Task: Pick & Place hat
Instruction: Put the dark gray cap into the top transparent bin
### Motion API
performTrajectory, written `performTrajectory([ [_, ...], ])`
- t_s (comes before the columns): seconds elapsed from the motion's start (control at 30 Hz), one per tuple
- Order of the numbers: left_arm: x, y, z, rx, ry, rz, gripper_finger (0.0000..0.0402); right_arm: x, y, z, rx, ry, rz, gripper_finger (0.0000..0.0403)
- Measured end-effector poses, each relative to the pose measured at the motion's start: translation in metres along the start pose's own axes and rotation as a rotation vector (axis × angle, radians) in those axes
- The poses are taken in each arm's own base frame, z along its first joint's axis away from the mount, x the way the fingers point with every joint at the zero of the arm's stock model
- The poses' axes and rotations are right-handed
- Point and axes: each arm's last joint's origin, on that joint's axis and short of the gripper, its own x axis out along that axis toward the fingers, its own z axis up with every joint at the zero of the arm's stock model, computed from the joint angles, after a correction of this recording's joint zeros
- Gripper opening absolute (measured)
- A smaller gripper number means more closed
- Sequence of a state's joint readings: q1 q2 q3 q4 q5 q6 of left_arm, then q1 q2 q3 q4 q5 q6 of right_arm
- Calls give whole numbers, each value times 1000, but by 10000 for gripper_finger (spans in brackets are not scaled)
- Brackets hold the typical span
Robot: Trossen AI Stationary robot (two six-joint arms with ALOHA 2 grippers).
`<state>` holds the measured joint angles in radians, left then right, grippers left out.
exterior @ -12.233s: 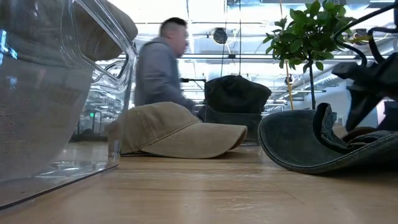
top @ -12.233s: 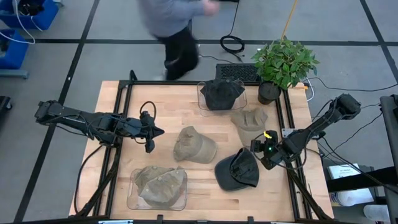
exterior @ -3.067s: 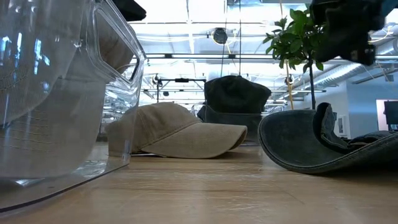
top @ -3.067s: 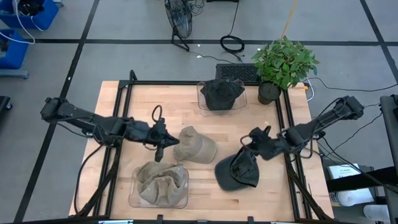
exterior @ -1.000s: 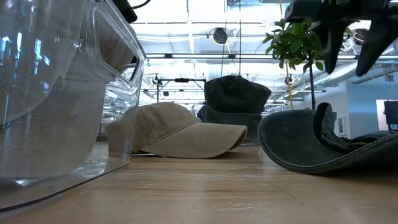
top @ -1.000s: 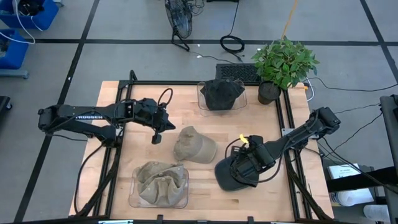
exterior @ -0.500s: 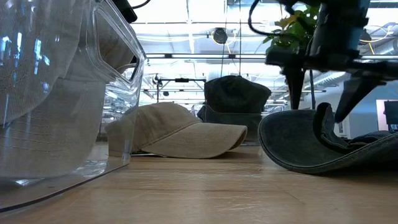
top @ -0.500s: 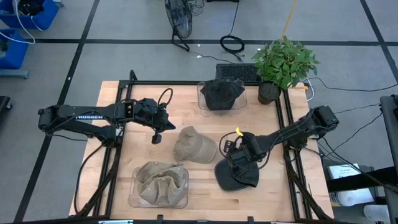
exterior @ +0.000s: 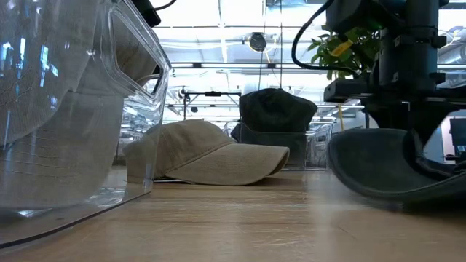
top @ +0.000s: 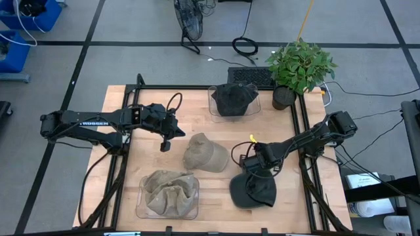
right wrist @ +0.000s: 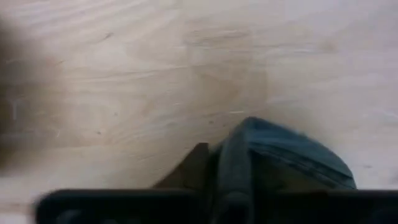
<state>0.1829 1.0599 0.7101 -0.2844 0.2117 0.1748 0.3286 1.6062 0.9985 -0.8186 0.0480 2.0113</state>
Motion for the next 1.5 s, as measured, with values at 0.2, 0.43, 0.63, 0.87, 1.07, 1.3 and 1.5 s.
performTrajectory([
  [0.2,0,1,3,9,-34,6,19,-8,8,0,-66,-60,156,12],
  [0.43,0,1,7,19,-67,11,7,-60,2,9,-115,-321,480,5],
  [0.63,0,2,10,49,-97,19,14,-107,-6,19,-497,-555,665,3],
  [0.87,-2,6,20,42,-188,140,5,-146,-6,62,-729,-736,758,1],
  [1.07,-6,11,28,-2,-271,299,4,-169,10,114,-929,-799,967,1],
  [1.3,-7,14,31,-60,-299,364,4,-164,30,182,-1055,-833,1133,1],
  [1.5,-9,14,35,-79,-353,368,7,-166,47,231,-1118,-900,1313,0],
])
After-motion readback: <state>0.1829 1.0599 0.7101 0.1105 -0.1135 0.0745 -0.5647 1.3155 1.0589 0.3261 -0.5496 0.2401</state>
